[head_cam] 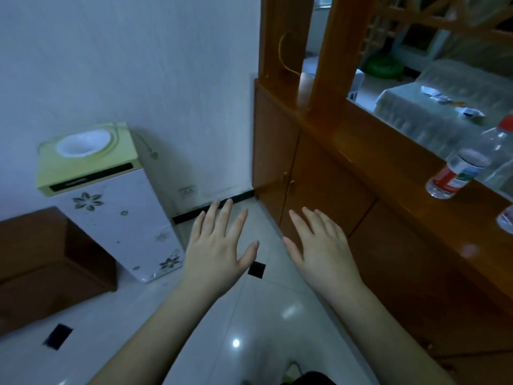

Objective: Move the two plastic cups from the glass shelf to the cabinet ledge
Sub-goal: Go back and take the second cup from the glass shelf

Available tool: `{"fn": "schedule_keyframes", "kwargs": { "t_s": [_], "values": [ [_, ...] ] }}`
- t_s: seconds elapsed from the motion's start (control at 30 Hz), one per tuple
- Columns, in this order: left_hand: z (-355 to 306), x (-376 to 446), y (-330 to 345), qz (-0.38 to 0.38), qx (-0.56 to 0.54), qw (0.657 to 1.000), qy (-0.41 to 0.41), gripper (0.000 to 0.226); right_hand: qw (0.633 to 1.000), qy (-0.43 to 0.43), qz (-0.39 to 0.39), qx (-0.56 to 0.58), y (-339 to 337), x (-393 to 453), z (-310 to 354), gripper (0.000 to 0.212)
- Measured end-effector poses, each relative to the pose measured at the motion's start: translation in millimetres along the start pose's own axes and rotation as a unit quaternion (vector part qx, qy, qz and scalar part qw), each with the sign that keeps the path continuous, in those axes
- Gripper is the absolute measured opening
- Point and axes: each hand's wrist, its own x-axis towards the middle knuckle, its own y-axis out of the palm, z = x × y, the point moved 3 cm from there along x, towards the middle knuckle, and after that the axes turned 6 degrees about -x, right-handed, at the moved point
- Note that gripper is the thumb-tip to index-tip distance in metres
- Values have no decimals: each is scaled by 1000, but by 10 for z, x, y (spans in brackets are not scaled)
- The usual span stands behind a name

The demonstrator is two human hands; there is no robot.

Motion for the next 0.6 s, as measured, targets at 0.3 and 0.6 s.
{"fn": "schedule_keyframes", "kwargs": {
  "t_s": [0.3, 0.6],
  "values": [
    [336, 592, 145, 0, 30, 999, -36, 67, 999, -53, 8, 7, 125, 833, -78, 60],
    [290, 1592, 219, 13, 43, 998, -44, 70, 996, -91, 4, 25, 132, 1872, -238, 59]
  ]
}}
